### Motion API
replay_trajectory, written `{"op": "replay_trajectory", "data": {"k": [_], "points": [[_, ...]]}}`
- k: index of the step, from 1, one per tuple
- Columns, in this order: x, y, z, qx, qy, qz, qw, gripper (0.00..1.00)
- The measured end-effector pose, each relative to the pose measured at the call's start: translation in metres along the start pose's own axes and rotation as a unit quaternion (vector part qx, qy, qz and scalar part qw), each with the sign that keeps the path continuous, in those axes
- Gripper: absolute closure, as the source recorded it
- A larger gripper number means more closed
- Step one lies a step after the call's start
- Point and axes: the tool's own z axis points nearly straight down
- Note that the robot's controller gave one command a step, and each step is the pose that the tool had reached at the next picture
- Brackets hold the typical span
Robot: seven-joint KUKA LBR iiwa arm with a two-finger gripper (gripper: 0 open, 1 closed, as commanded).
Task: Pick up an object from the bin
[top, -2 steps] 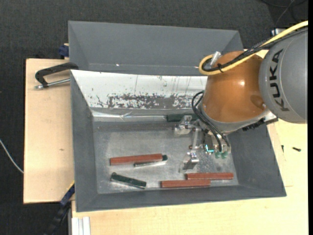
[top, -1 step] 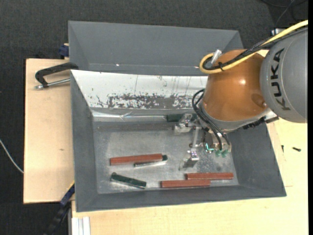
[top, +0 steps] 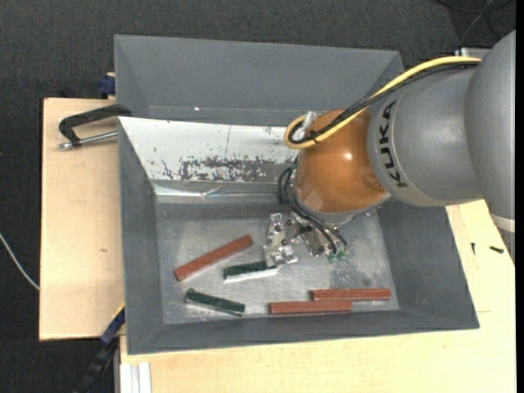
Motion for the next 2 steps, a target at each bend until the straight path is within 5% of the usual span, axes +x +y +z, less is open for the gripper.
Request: {"op": "replay_trajectory", "data": {"k": [1, 2], "points": [[-0.0033, 0.0011, 0.0054, 0.000, -0.0126, 0.000, 0.9999, 0.00], [0.0062, 0.0015, 0.0123, -0.001, 0.0039, 0.000, 1.0000, 1.00]]}}
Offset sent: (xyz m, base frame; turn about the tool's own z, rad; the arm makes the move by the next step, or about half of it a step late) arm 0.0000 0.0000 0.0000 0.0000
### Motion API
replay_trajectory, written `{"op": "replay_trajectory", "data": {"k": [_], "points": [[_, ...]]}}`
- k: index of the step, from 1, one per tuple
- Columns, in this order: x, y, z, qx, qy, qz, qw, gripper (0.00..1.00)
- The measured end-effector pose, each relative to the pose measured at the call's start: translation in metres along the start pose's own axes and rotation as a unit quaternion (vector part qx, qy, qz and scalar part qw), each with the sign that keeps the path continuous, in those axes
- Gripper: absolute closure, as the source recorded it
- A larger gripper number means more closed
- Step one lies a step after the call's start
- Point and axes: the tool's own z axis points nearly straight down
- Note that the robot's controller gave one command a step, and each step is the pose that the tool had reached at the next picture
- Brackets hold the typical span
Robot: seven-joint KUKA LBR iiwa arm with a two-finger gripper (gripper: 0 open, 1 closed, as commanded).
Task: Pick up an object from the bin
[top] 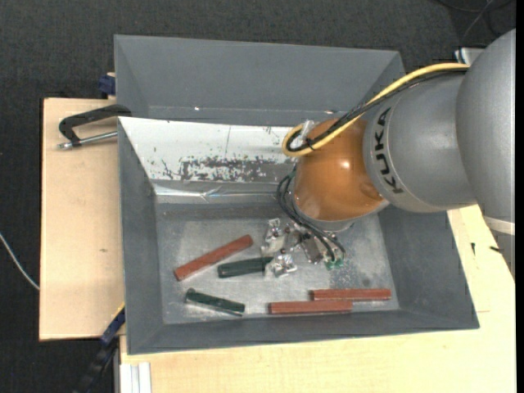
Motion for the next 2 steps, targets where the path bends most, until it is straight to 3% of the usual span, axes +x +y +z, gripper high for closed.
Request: {"op": "replay_trajectory", "data": {"k": [1, 2], "points": [[0.000, 0.000, 0.000, 0.000, -0.0001, 0.000, 1.0000, 1.00], [0.005, 0.006, -0.133, 0.000, -0.0039, 0.014, 0.9999, 1.00]]}}
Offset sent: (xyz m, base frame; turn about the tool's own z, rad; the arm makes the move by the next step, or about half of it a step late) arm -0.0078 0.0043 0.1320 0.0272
